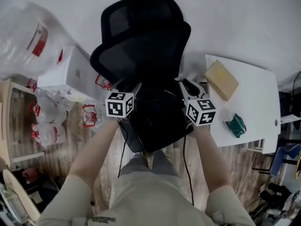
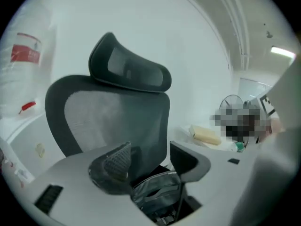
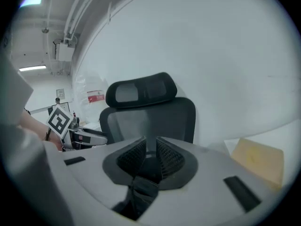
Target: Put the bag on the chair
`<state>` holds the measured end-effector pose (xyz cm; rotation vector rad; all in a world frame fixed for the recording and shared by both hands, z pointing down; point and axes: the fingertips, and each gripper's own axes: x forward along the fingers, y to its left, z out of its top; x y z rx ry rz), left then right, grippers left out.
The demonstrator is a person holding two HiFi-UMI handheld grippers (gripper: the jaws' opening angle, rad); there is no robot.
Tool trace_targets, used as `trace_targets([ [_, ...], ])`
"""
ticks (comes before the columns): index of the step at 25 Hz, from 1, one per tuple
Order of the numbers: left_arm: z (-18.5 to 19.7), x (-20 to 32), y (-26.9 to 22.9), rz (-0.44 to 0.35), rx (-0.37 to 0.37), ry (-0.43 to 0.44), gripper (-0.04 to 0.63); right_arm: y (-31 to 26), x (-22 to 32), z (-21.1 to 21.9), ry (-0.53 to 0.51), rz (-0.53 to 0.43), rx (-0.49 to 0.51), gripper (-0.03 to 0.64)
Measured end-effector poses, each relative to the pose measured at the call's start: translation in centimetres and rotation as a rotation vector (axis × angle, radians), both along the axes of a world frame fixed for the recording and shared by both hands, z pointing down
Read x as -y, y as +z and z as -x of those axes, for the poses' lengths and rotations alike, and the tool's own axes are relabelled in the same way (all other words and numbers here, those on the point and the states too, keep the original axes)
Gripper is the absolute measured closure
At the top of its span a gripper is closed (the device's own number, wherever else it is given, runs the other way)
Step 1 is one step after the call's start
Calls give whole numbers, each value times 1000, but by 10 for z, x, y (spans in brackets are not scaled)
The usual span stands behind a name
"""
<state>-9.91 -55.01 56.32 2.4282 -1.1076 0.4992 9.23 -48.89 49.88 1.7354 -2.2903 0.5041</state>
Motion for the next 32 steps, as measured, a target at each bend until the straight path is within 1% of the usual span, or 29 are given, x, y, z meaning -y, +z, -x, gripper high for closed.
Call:
trace_targets([
  [2,1,-6,-32,-34,-29,15,337,-34,-7,3,-11,-42,-24,550],
  [4,1,-12,-63,-69,-59,27,345,-64,-15,8,-35,-76,-81,562],
  [7,4,-18,-104,-125,-77,14,369,-105,-26,16,-62,-133,-115,570],
  [9,9,-22,-127,-146,-78,-16,400,-131,-36,21,-70,-163,-104,577],
  [11,12,-27,-153,-173,-96,-32,408,-157,-48,25,-73,-192,-65,580],
  [13,13,-32,-182,-219,-113,-26,414,-186,-58,28,-66,-239,-40,584],
  [15,14,-38,-207,-262,-115,4,429,-214,-67,31,-66,-297,-25,586],
  [17,13,-45,-227,-289,-111,48,442,-239,-75,35,-79,-354,6,586],
  [21,15,-60,-261,-352,-111,110,458,-283,-91,35,-66,-442,45,587],
  [24,17,-72,-285,-395,-137,136,469,-306,-103,33,-67,-486,28,589],
  [27,18,-88,-303,-442,-142,146,489,-323,-120,29,-64,-520,-1,594],
  [31,23,-102,-323,-480,-163,147,503,-336,-137,32,-67,-544,-12,595],
  [32,24,-105,-326,-489,-159,153,506,-337,-141,35,-68,-550,-10,595],
])
